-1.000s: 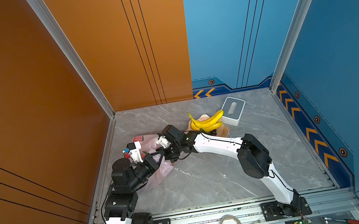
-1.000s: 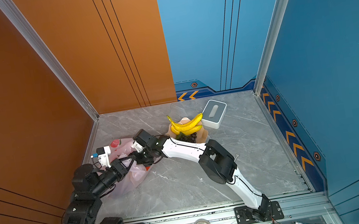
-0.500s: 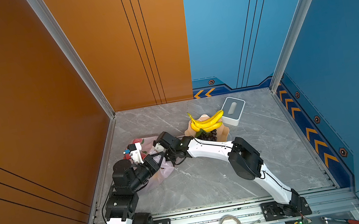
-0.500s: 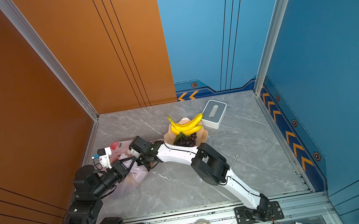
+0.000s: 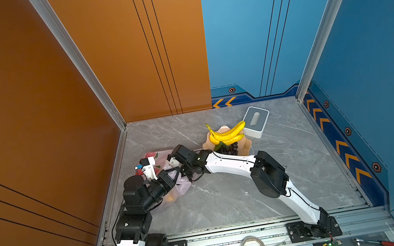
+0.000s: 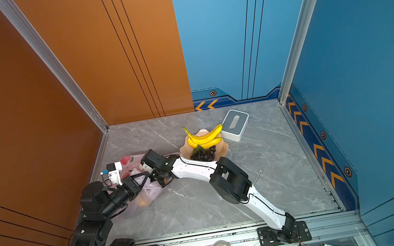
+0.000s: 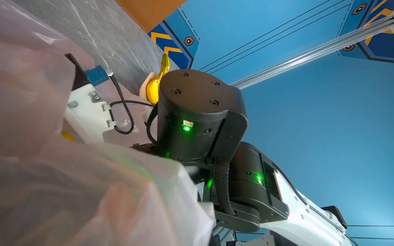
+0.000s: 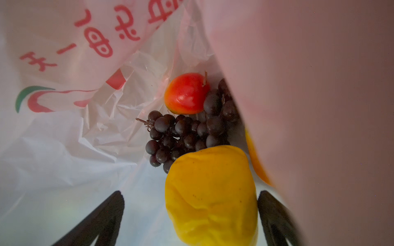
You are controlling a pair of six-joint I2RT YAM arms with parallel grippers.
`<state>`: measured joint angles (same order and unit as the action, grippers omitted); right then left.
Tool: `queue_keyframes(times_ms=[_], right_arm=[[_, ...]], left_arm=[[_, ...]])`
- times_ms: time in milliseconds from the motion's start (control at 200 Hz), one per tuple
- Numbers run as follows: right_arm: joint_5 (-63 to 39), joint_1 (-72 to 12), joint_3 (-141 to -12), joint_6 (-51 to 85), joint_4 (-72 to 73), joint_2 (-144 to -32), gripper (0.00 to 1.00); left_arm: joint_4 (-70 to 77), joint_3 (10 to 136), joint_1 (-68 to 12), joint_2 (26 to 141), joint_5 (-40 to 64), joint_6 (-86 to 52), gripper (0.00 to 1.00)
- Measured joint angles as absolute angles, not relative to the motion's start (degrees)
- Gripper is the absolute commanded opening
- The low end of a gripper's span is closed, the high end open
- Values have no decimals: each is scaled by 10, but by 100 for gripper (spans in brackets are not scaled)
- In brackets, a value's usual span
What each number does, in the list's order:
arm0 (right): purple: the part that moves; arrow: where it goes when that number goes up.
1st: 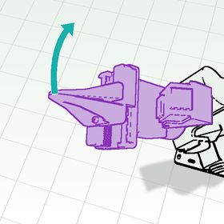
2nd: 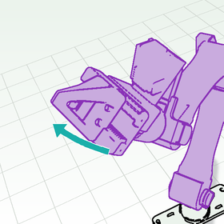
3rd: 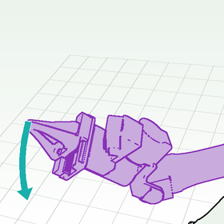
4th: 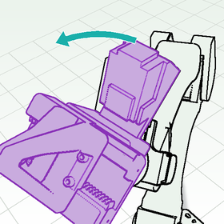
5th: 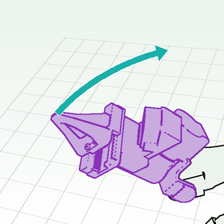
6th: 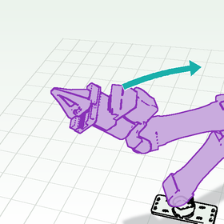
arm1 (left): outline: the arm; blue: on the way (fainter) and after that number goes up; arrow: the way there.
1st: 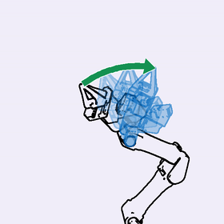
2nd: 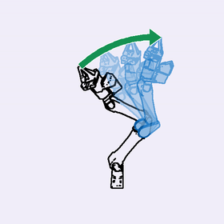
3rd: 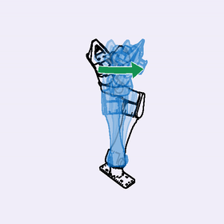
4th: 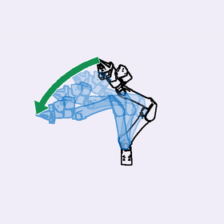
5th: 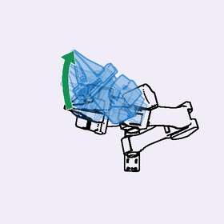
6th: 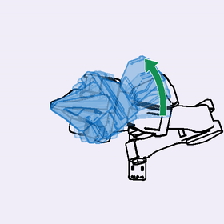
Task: Place the fruits into the plastic bag
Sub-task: Place the fruit in the plastic bag, then pick up the fruit from the plate.
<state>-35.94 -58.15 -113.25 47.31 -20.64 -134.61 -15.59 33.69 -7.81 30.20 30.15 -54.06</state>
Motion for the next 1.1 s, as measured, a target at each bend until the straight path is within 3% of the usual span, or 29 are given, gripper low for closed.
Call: queue_keyframes(times_ms=[446, 791, 1096], right_arm=[[-315, -572, -1132, 419, -281, -1324, 95], [-224, -509, -1123, 342, -366, -1221, 95], [-191, -464, -1119, 300, -413, -1195, 95]], left_arm=[[-160, 337, -78, 293, 302, -540, 0], [-162, 337, -78, 290, 302, -540, 0], [-170, 337, -78, 289, 302, -540, 0]])
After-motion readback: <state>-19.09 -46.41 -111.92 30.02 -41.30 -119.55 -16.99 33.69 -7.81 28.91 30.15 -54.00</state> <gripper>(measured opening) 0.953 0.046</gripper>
